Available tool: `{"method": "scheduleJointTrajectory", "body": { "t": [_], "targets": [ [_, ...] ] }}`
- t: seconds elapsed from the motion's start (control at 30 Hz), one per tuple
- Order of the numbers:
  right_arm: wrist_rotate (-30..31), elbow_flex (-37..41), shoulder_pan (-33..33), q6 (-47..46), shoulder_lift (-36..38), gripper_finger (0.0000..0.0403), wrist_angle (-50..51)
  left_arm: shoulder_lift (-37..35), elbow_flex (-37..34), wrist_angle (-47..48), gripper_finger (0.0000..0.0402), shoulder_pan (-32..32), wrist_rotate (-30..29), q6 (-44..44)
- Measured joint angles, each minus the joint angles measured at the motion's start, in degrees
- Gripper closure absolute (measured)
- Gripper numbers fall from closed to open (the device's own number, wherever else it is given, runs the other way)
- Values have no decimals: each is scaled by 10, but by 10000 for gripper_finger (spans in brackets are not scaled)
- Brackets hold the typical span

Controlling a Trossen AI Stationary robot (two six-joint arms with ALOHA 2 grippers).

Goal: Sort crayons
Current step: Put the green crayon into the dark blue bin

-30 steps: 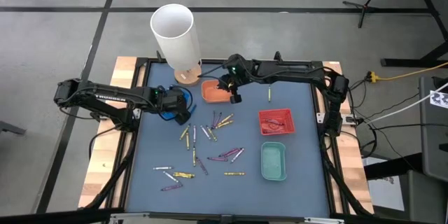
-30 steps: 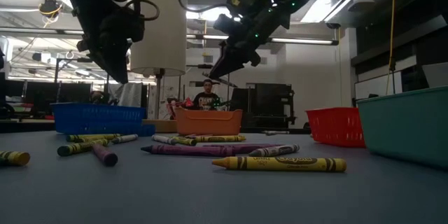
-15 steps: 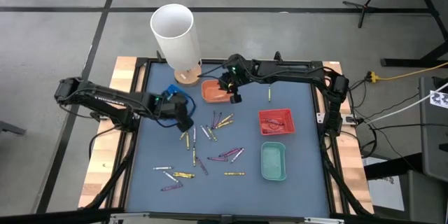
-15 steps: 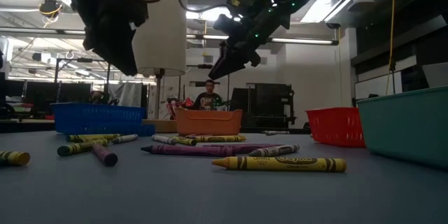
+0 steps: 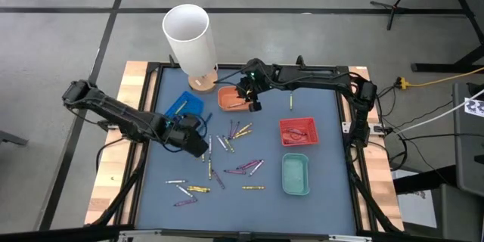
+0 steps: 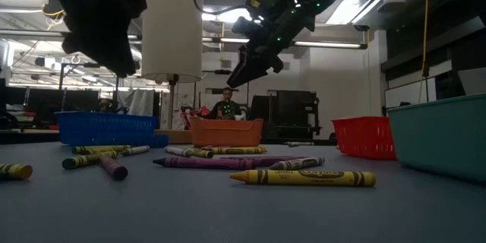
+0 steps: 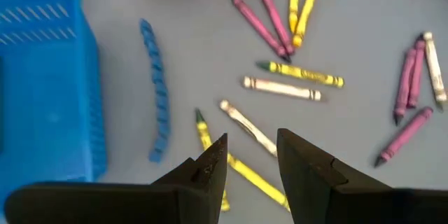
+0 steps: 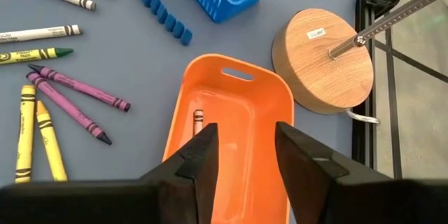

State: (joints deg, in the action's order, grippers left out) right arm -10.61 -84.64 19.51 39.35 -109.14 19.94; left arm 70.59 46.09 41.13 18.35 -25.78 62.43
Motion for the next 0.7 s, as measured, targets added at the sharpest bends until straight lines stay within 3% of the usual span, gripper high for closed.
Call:
{"method": "scheduleJointTrajectory", "body": {
  "t": [0.27, 0.47, 0.7],
  "targets": [
    [0, 0, 0, 0, 0, 263, 0, 84, 0, -7, 292, 40, 5, 6],
    [0, 0, 0, 0, 0, 263, 1, 137, 0, -9, 292, 45, 47, 23],
    [-1, 0, 0, 0, 0, 262, 1, 171, 0, -4, 292, 45, 58, 47]
  ]
}}
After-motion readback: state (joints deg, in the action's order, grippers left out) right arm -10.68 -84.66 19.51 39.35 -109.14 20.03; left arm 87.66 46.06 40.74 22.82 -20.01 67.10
